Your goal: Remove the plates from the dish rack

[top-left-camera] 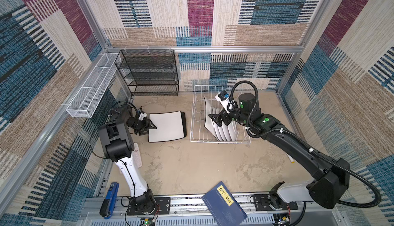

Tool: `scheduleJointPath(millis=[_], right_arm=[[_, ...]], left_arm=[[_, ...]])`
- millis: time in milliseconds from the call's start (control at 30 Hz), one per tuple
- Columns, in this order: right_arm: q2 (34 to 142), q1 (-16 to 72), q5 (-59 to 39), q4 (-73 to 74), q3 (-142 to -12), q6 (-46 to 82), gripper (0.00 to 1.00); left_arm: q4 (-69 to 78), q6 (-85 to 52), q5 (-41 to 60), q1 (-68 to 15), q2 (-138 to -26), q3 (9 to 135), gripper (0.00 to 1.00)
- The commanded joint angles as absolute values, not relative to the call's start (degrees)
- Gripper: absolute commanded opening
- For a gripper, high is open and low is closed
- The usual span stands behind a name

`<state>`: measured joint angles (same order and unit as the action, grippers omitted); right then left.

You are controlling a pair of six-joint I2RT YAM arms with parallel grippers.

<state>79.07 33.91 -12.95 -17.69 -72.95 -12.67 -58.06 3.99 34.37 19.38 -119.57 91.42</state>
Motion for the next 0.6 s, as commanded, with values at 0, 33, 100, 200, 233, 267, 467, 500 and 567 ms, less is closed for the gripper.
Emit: scheduleJointPath(millis=[0, 33, 100, 200, 233, 267, 467, 500, 567], right_arm=[[79.1, 34.0, -13.0, -17.1, -73.9, -12.9, 0.99], [79.0, 34.0, -12.9, -17.1, -73.9, -12.8, 0.99], [78.7, 34.1, -12.7, -17.0, -73.6, -12.8, 0.99], [78.5, 34.1, -12.4, -17.0, -73.1, -12.8, 0.99], [78.5, 34.0, -12.3, -17.1, -73.1, -12.7, 0.99], [78.6, 34.0, -12.3, -17.1, -73.0, -12.7, 0.99], [79.0, 34.1, -12.2, -17.2, -73.4, -12.6, 0.99], [79.1, 34.0, -12.2, -17.3, -73.5, -12.6, 0.99], [79.3, 34.0, -12.2, -17.2, -73.6, -12.6, 0.99]], left_arm=[[-58.3, 1.8, 34.8, 19.1, -118.5, 91.9, 0.54], [-58.1, 1.6, 34.8, 19.1, -118.6, 92.0, 0.52], [-57.9, 1.2, 34.6, 18.9, -118.9, 92.2, 0.5], [-57.7, 1.0, 34.7, 18.5, -119.5, 92.4, 0.5], [-57.7, 1.0, 34.6, 18.3, -119.7, 92.5, 0.5], [-57.6, 1.0, 34.6, 18.1, -119.9, 92.6, 0.5], [-57.0, 0.5, 34.2, 17.8, -120.5, 92.9, 0.5], [-57.0, 0.4, 34.1, 17.8, -120.5, 92.9, 0.5], [-56.7, 0.2, 33.7, 17.8, -120.2, 93.0, 0.5]])
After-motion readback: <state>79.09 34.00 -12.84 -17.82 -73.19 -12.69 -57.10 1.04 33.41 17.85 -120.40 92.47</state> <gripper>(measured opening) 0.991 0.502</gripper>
